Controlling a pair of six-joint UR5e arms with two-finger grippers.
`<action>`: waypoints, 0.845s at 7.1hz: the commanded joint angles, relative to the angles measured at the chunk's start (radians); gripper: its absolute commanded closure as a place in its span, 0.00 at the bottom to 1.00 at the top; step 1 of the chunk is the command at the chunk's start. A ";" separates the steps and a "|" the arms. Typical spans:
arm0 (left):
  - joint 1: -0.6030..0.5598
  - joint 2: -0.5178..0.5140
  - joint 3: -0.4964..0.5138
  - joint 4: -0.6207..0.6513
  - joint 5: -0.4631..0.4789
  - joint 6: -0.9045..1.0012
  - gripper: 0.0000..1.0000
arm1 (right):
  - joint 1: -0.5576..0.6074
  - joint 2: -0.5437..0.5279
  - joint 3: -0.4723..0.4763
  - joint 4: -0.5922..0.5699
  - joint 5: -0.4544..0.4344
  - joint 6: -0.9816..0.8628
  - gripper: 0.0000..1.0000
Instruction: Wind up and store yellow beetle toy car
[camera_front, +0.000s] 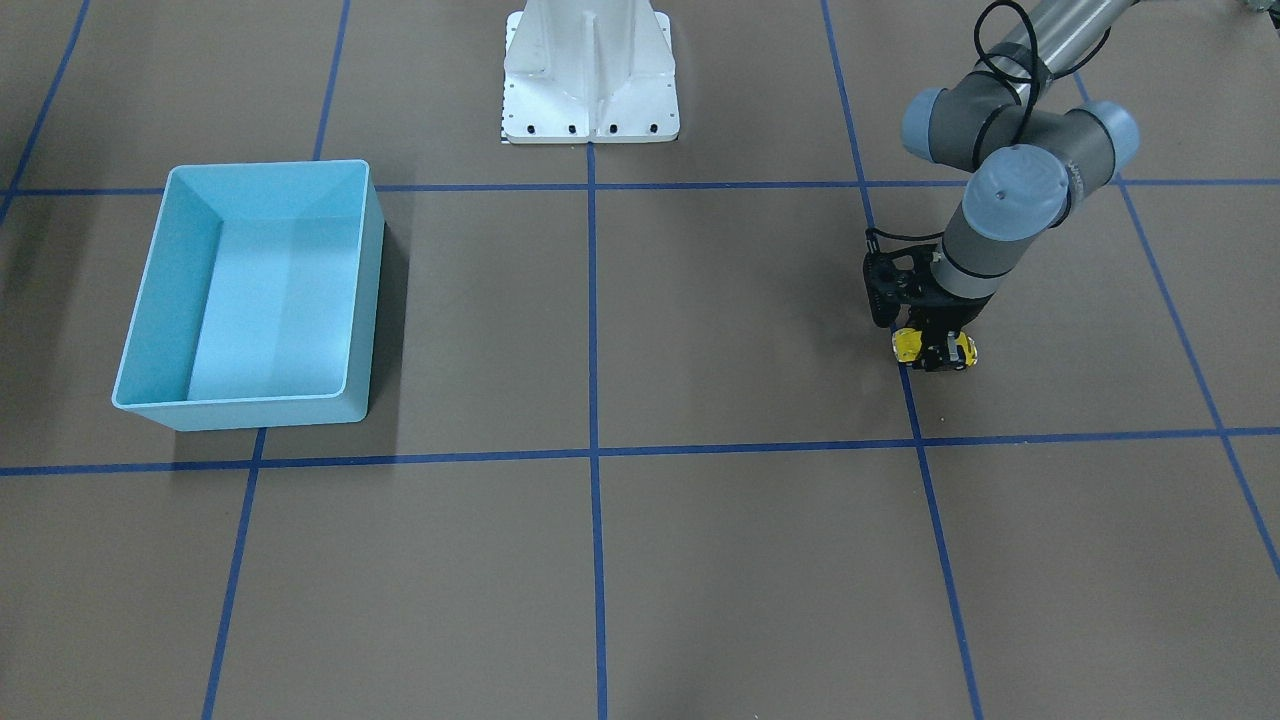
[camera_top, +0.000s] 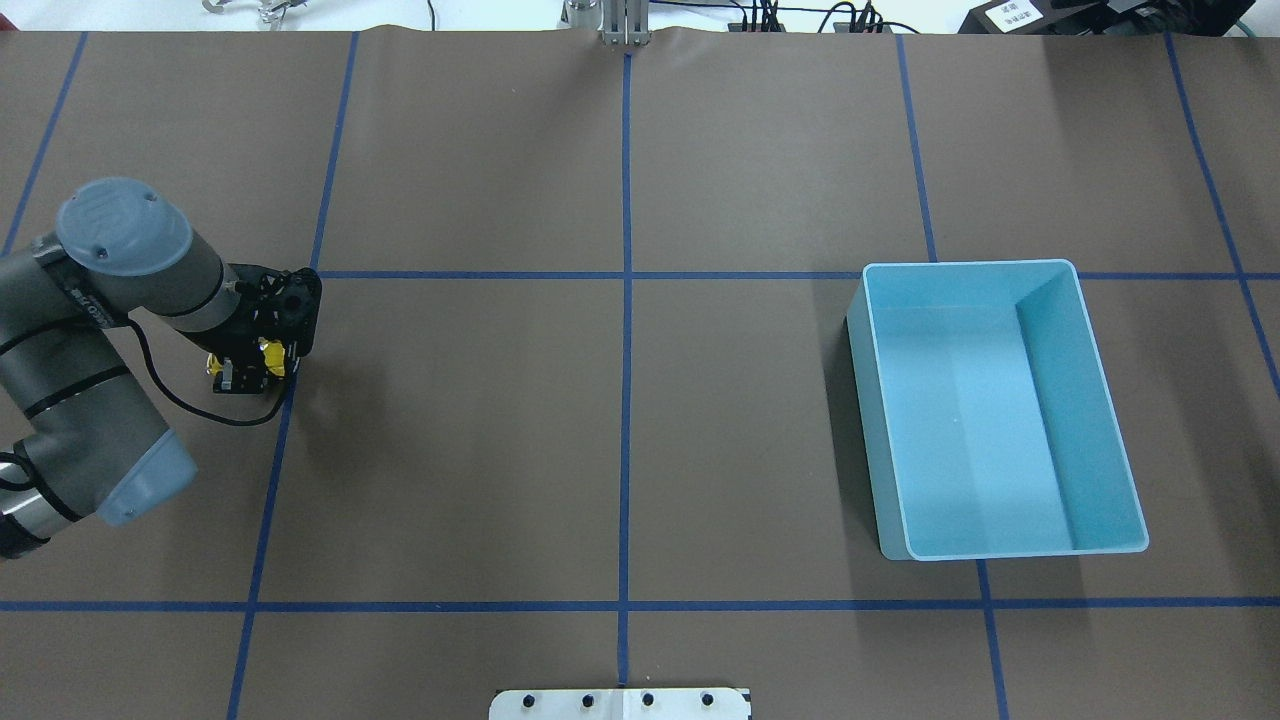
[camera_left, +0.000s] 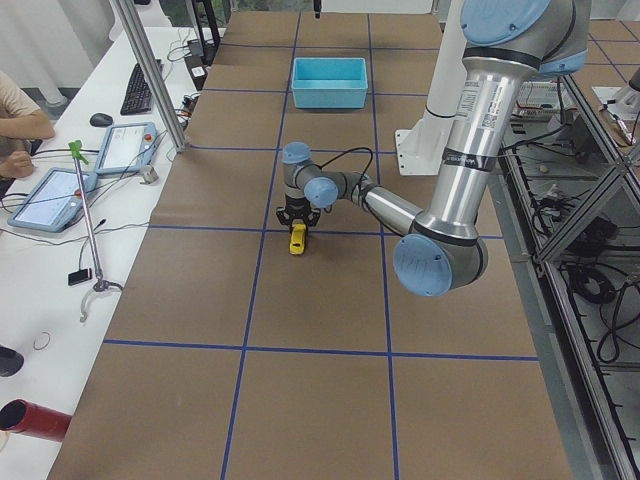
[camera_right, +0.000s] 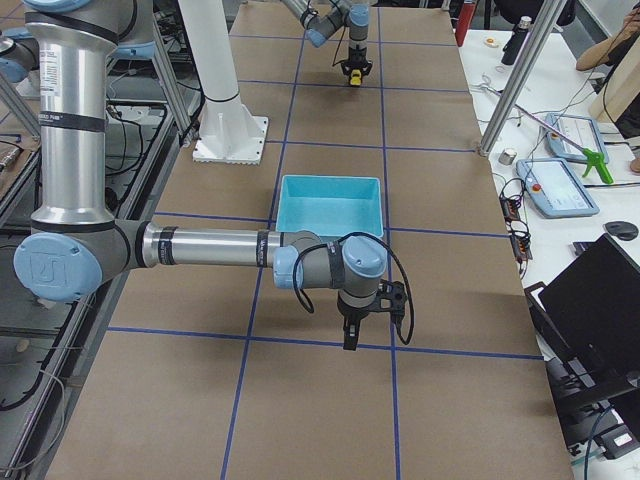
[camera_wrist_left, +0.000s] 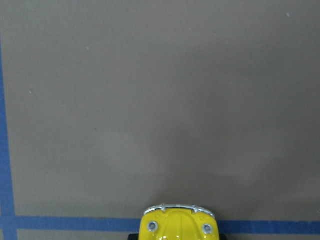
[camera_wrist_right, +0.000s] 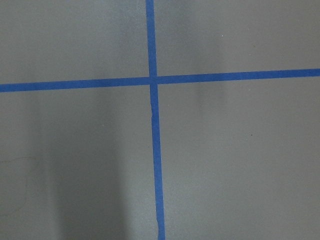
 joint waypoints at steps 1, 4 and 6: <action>-0.005 0.045 -0.018 -0.043 -0.003 0.006 0.94 | 0.000 -0.002 -0.001 0.000 0.000 0.000 0.00; -0.030 0.071 -0.018 -0.069 -0.025 0.000 0.94 | 0.001 -0.002 0.001 0.000 0.002 0.000 0.00; -0.054 -0.009 -0.020 0.044 -0.028 -0.010 0.94 | 0.001 -0.002 0.002 0.000 0.003 0.000 0.00</action>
